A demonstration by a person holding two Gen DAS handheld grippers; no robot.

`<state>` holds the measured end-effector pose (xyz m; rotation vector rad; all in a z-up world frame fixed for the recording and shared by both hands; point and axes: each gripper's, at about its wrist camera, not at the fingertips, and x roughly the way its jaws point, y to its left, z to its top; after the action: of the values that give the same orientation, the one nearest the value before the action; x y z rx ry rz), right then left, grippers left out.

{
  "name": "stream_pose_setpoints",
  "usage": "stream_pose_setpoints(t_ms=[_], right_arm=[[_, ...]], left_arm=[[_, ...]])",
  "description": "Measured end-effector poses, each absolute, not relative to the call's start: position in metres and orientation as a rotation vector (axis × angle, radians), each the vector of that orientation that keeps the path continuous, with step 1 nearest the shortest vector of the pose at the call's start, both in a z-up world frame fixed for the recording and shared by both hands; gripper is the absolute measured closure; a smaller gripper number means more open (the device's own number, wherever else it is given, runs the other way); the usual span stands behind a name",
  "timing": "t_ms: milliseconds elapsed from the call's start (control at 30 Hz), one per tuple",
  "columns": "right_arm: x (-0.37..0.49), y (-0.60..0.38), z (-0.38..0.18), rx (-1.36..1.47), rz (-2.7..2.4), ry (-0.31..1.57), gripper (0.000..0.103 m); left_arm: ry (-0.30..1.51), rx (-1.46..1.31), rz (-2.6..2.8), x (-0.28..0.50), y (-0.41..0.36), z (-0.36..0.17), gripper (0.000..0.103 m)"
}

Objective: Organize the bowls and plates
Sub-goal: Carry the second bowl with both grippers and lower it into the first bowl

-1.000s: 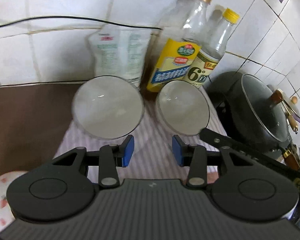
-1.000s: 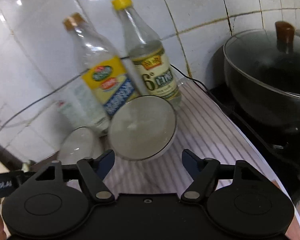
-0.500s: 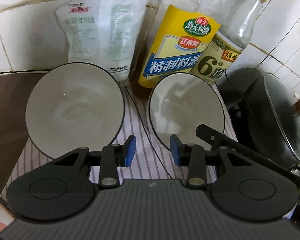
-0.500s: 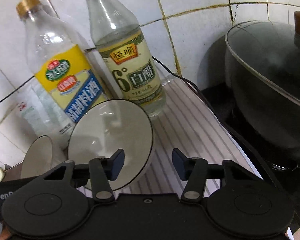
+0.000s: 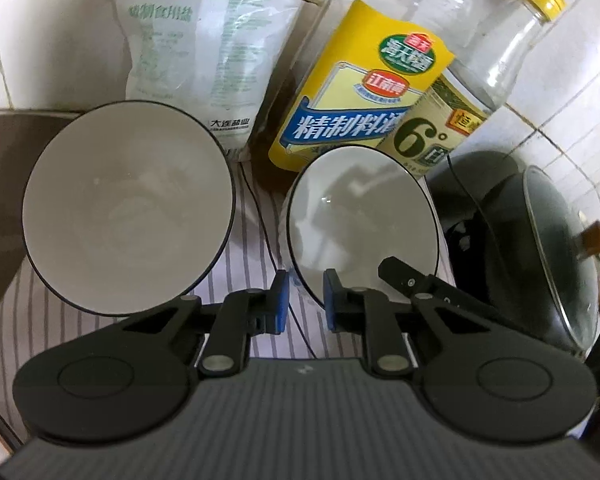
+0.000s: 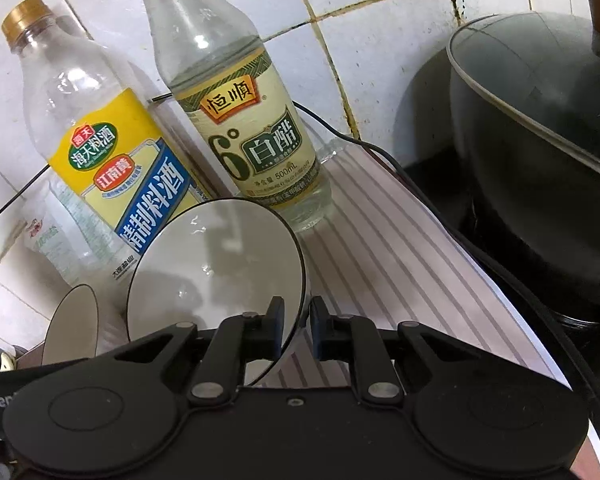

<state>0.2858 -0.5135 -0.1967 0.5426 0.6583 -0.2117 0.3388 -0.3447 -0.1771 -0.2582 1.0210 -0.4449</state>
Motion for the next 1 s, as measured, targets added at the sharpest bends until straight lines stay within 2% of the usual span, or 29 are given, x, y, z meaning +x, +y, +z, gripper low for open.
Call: stream_pose_setpoints(t_ms=[300, 1000], right_arm=[[0.277, -0.507, -0.185, 0.595, -0.211, 0.676, 0.088], [0.190, -0.455, -0.114, 0.685, -0.162, 0.643, 0.088]], left_arm=[[1.048, -0.226, -0.446, 0.327, -0.337, -0.174, 0.088], [0.953, -0.070, -0.460, 0.237, -0.291, -0.087, 0.088]])
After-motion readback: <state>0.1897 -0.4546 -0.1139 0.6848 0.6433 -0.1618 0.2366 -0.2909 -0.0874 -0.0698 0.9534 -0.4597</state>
